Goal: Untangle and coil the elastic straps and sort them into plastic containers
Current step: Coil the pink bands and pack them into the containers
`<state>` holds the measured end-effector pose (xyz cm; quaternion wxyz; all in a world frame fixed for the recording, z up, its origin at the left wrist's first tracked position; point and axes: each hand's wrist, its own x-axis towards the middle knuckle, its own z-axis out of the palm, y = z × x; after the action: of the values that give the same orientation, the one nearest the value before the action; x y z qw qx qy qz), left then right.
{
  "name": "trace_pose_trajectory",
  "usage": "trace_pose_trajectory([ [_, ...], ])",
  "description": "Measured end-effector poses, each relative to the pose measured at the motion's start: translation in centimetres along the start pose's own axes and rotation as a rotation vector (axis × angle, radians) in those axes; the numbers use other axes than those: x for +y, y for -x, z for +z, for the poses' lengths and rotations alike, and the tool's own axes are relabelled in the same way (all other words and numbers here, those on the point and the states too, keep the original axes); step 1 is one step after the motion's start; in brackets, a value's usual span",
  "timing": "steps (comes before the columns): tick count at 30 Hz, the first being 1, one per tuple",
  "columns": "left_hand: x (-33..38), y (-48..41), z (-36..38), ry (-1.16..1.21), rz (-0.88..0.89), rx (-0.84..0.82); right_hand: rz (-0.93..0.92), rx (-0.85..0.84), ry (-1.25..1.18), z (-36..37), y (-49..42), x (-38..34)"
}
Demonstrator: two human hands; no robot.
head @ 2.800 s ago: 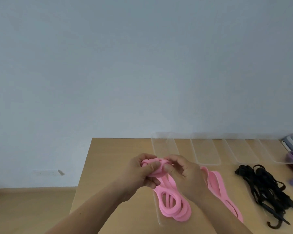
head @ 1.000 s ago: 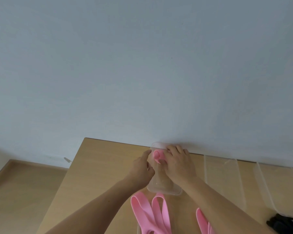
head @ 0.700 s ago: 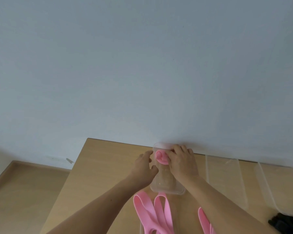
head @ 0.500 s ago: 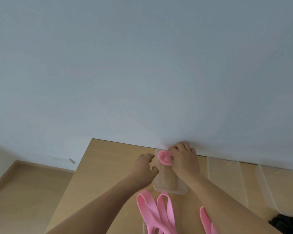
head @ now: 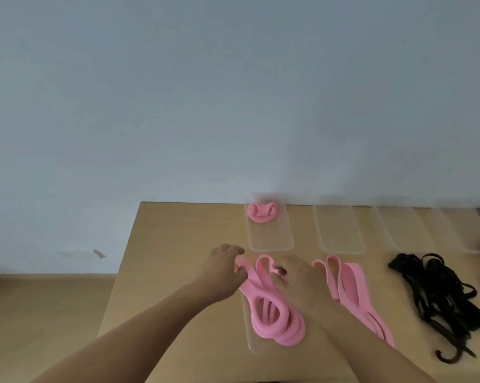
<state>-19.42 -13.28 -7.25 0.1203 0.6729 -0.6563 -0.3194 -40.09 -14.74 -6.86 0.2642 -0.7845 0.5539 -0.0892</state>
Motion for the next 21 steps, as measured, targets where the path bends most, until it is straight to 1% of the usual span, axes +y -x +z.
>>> trace_pose_trajectory([
  [3, -0.3, 1.3, 0.8, 0.012, 0.061, -0.057, 0.132, -0.130, 0.113, 2.0, 2.2, 0.5],
  [5, -0.4, 2.0, 1.1, 0.025, 0.088, -0.070, 0.215, -0.167, 0.129, 3.2, 3.3, 0.8],
  [9, -0.5, 3.2, 1.1, 0.014, 0.096, -0.055, 0.233, -0.128, 0.083, 3.7, 4.2, 1.2],
  [11, -0.3, 3.8, 1.0, 0.013, 0.083, -0.047, 0.278, -0.113, 0.027, 3.4, 4.1, 1.0],
  [12, -0.1, 4.1, 0.9, 0.019, 0.075, -0.042, 0.327, -0.104, -0.059, 3.1, 4.0, 0.7],
  [13, 0.2, 4.4, 0.8, 0.030, 0.067, -0.036, 0.405, -0.102, -0.198, 2.7, 3.9, 0.3],
  [15, 0.9, 5.1, 0.4, 0.069, 0.063, -0.018, 0.545, -0.135, -0.565, 1.3, 3.7, -0.8],
  [16, 1.3, 5.5, 0.1, 0.100, 0.065, -0.009, 0.579, -0.168, -0.751, 0.5, 3.7, -1.3],
  [18, 2.0, 6.4, -0.9, 0.183, 0.071, 0.004, 0.601, -0.217, -1.053, -1.4, 3.9, -2.6],
  [21, 3.4, 8.2, -3.3, 0.297, 0.093, -0.032, 0.585, -0.246, -1.316, -5.0, 4.0, -4.7],
])
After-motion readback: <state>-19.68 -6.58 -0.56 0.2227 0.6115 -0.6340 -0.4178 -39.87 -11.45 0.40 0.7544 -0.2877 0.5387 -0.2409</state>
